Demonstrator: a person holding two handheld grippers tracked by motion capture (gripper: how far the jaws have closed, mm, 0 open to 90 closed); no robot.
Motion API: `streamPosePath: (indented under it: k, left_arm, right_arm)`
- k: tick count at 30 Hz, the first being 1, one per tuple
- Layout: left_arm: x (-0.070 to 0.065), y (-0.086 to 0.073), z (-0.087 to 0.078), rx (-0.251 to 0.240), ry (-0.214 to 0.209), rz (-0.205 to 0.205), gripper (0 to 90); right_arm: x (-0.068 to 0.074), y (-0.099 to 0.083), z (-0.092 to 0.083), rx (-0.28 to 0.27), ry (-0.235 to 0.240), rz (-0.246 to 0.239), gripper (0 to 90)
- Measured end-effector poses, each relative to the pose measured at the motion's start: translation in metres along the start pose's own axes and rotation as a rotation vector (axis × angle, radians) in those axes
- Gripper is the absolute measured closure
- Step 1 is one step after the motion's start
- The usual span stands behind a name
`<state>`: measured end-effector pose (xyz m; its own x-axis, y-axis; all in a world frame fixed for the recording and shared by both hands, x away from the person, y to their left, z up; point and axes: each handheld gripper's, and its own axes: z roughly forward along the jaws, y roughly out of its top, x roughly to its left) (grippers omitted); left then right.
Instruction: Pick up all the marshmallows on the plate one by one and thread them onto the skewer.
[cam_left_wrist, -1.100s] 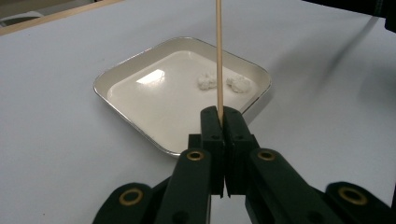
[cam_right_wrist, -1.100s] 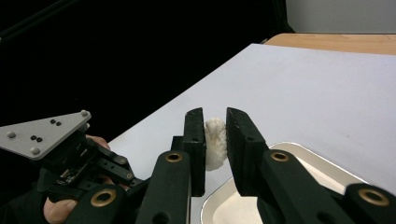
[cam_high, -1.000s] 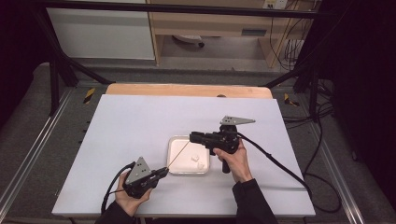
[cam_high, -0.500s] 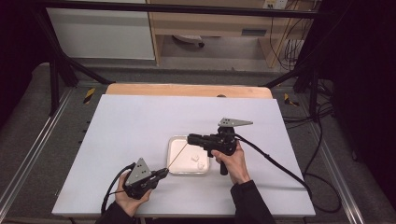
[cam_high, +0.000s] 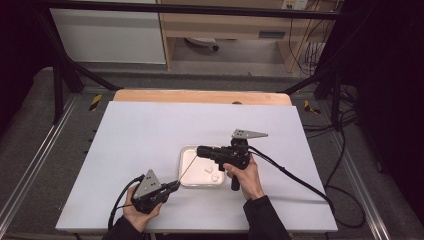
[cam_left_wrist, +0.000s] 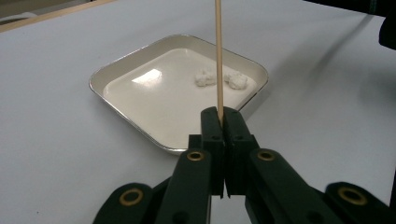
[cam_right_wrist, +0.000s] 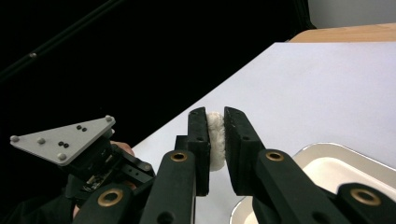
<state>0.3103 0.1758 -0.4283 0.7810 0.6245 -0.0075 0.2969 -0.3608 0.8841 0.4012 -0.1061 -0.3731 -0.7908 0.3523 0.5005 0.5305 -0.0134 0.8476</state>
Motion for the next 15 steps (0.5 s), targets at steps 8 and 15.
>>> streamPosePath:
  k: [8, 15]
  left_arm:
    - [-0.0002, -0.0003, 0.001, 0.014, 0.007, 0.002, 88.9]
    - [-0.0011, 0.0008, 0.0006, 0.022, 0.021, 0.001, 89.0]
  right_arm:
    - [0.0024, -0.0057, 0.0029, -0.008, 0.008, -0.01, 81.8]
    - [0.0037, -0.0083, 0.0036, -0.002, 0.007, -0.018, 81.9]
